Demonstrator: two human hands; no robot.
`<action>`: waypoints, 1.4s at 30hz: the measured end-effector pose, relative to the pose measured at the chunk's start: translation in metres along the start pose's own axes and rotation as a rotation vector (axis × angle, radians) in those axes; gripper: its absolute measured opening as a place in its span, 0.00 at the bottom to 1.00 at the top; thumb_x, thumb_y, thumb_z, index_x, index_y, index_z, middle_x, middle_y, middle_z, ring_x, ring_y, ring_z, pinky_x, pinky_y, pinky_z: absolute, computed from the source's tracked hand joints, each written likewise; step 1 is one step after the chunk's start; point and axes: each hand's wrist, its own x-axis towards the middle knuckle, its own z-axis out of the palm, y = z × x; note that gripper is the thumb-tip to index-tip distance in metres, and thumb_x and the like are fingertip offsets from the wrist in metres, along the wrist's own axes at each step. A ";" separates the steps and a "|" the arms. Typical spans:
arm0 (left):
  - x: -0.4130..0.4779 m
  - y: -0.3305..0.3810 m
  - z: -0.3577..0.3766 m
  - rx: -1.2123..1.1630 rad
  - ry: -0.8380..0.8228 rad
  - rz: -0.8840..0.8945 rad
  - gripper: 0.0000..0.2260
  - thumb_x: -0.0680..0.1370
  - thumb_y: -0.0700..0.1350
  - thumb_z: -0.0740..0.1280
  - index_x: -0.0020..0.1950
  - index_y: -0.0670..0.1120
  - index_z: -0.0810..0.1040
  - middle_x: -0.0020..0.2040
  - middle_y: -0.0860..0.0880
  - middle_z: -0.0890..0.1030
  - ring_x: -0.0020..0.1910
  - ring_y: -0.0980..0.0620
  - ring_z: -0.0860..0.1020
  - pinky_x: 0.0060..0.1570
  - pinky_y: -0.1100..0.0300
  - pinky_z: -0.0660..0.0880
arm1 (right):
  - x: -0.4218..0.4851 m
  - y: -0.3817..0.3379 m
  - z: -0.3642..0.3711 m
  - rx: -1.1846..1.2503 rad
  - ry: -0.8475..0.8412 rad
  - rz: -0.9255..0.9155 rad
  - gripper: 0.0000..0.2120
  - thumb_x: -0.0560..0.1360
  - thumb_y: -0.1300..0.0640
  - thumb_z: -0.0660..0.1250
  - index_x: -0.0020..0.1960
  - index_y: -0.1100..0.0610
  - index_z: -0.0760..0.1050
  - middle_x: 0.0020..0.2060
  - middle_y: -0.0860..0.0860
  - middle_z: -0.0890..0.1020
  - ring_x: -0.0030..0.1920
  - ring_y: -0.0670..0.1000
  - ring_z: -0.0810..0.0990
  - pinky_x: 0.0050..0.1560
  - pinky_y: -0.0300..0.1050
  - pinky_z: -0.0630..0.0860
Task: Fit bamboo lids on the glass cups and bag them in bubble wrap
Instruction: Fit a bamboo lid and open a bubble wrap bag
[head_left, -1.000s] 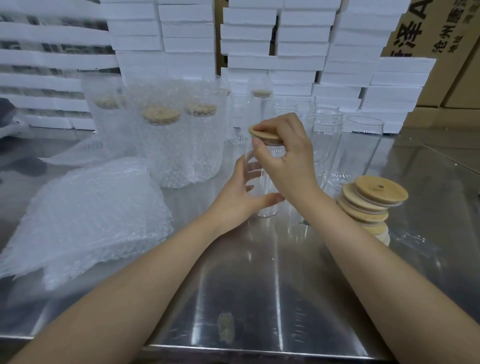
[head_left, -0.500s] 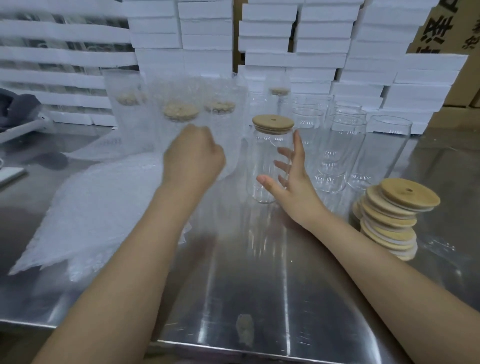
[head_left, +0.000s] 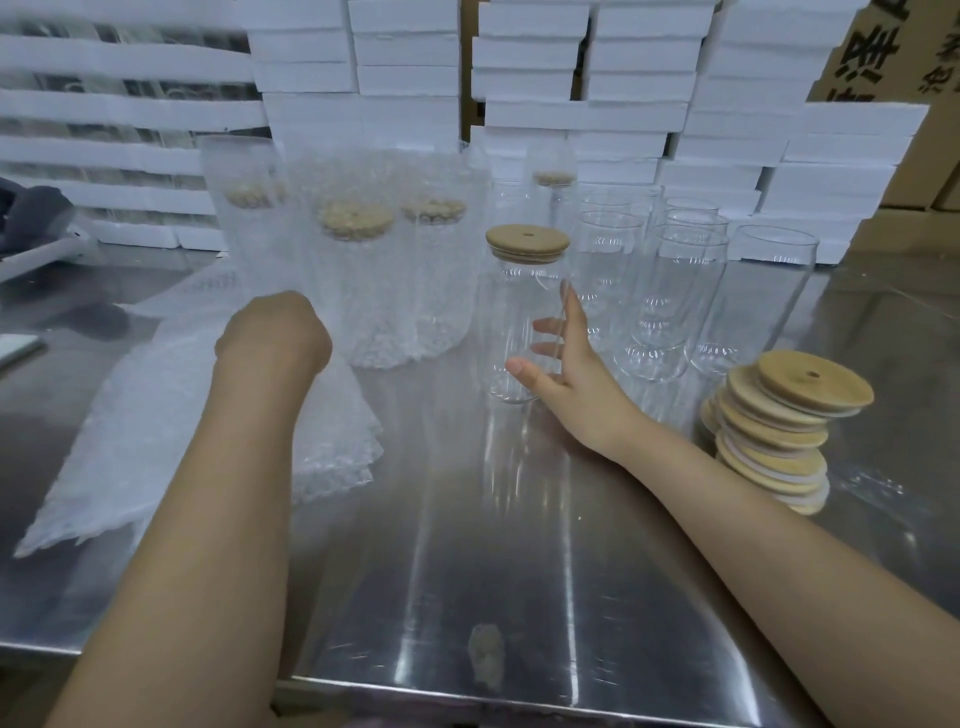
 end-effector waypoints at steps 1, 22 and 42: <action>-0.003 0.000 -0.005 -0.058 0.074 0.017 0.05 0.78 0.37 0.64 0.44 0.37 0.71 0.50 0.37 0.76 0.46 0.40 0.74 0.44 0.51 0.70 | 0.000 0.000 0.000 -0.002 0.001 0.000 0.47 0.76 0.45 0.67 0.78 0.44 0.34 0.66 0.48 0.65 0.64 0.47 0.70 0.60 0.42 0.72; -0.053 0.074 0.041 -0.069 -0.446 0.537 0.24 0.68 0.66 0.71 0.49 0.46 0.78 0.45 0.54 0.80 0.43 0.56 0.77 0.42 0.60 0.73 | -0.002 -0.015 -0.005 -0.114 0.367 -0.096 0.49 0.69 0.40 0.68 0.78 0.44 0.39 0.74 0.47 0.60 0.70 0.45 0.65 0.64 0.41 0.67; -0.048 0.073 0.046 -0.129 0.061 0.588 0.16 0.73 0.44 0.69 0.59 0.47 0.70 0.51 0.46 0.76 0.52 0.42 0.77 0.44 0.54 0.71 | -0.010 -0.036 -0.008 -0.216 0.429 -0.122 0.46 0.69 0.56 0.70 0.78 0.46 0.45 0.61 0.51 0.58 0.49 0.45 0.68 0.48 0.56 0.78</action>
